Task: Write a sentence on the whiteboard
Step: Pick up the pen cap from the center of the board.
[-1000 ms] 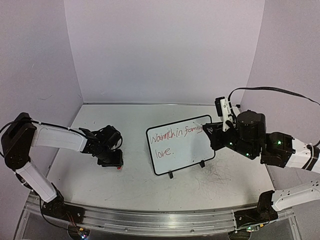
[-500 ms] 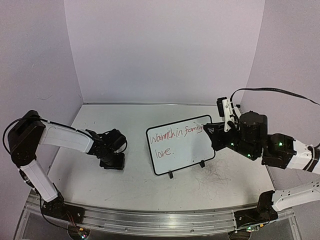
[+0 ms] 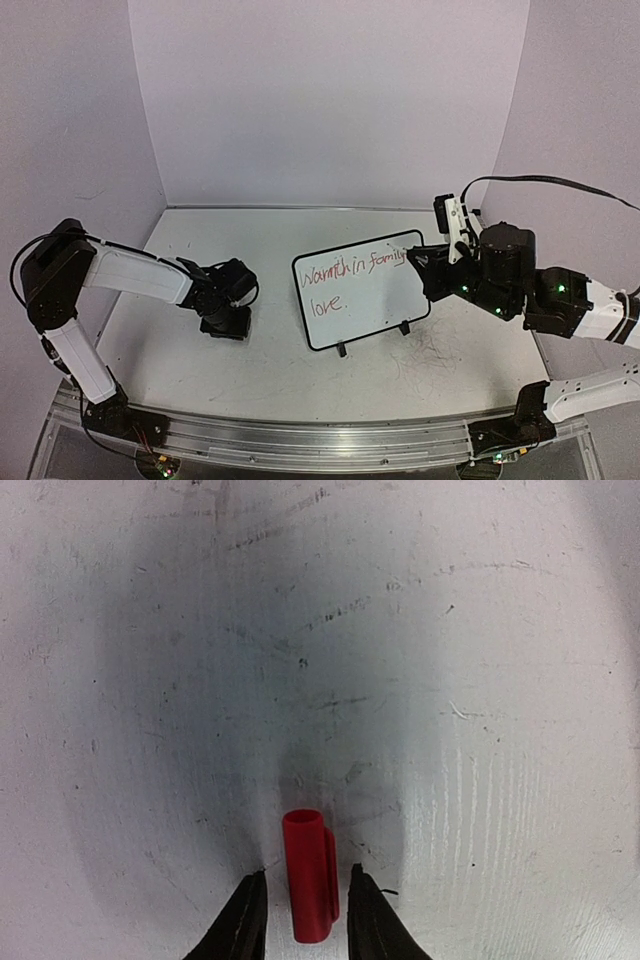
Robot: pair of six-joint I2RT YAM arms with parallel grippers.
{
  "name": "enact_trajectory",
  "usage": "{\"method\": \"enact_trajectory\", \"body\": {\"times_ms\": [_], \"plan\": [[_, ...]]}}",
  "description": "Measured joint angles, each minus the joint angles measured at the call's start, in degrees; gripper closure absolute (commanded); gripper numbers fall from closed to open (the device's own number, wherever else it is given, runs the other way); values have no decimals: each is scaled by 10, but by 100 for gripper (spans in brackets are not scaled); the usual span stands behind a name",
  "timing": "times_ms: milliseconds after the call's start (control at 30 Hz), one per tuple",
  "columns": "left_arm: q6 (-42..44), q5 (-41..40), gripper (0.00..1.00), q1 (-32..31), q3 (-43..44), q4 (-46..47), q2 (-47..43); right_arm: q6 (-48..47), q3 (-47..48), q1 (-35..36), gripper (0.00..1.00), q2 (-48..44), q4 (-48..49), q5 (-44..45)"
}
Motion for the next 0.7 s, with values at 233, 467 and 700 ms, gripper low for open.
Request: {"method": "enact_trajectory", "body": {"times_ms": [233, 467, 700], "plan": [[2, -13, 83, -5, 13, -17, 11, 0, 0, 0, 100, 0, 0, -2], [1, -28, 93, -7, 15, -26, 13, 0, -7, 0, 100, 0, 5, -10], [0, -33, 97, -8, 16, -26, 11, 0, -9, 0, 100, 0, 11, -11]]}}
